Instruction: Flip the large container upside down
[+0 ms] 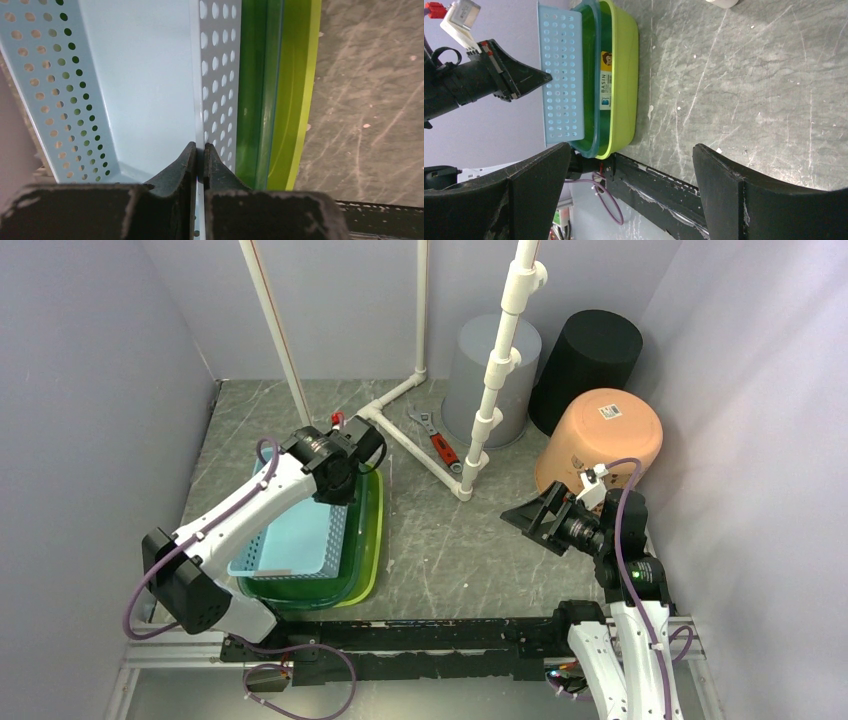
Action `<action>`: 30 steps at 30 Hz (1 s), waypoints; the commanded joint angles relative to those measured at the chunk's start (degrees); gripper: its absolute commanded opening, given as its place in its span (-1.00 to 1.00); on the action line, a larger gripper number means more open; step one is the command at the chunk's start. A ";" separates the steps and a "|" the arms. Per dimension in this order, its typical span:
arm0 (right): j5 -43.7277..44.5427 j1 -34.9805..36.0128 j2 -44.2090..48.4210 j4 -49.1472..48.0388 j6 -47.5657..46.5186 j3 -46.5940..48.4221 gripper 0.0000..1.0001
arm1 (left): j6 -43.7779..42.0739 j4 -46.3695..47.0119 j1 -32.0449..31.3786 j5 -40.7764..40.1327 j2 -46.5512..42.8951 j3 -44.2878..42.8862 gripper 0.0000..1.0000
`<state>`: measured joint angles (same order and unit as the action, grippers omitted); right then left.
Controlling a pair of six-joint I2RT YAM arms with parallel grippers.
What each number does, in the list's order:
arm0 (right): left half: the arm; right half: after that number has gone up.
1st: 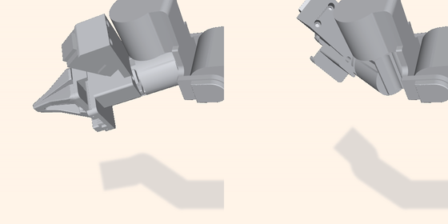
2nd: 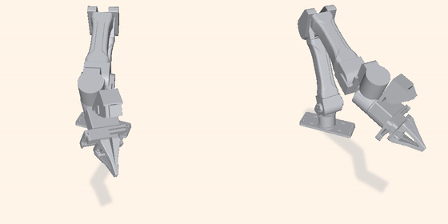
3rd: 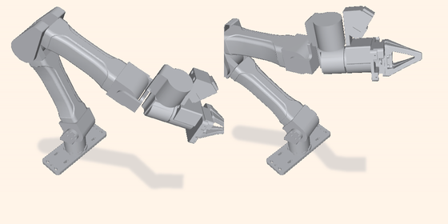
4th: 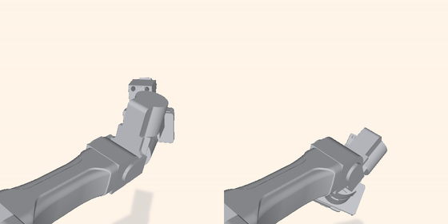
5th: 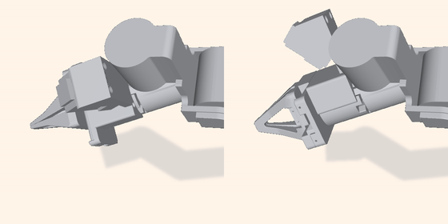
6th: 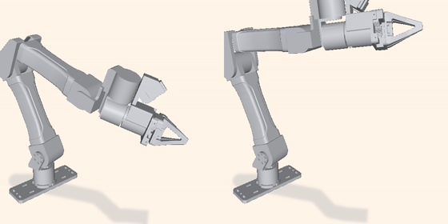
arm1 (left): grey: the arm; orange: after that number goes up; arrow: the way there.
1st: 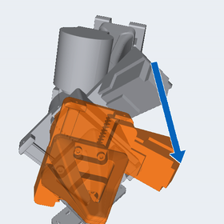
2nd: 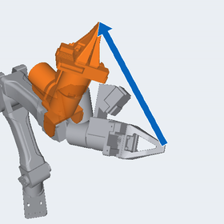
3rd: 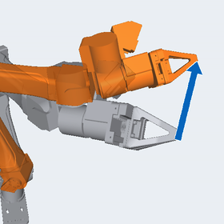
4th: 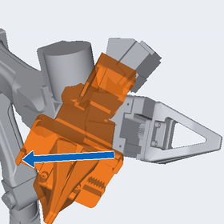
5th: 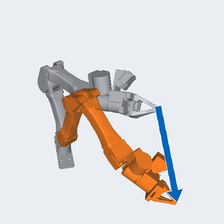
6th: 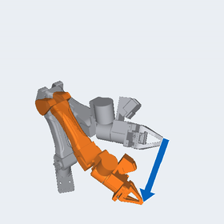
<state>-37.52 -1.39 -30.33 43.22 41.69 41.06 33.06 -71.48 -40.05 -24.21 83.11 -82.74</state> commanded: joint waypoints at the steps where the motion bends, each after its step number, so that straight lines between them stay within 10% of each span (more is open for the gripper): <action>1: 0.19 0.20 0.00 -2.48 0.34 -0.18 0.93 | -0.49 -2.33 -0.11 -4.68 1.27 1.57 -0.95; 10: 0.86 0.24 -0.96 -1.86 -0.36 0.22 0.93 | -0.32 7.93 -0.37 8.09 8.36 11.90 -0.95; 30: 2.29 0.25 -0.60 -1.24 -0.09 -1.72 0.93 | 6.29 23.33 -11.58 34.87 12.35 1.00 -0.95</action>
<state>-36.18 -1.34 -31.18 43.29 41.65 39.11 36.69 -53.32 -49.89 4.03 93.95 -77.45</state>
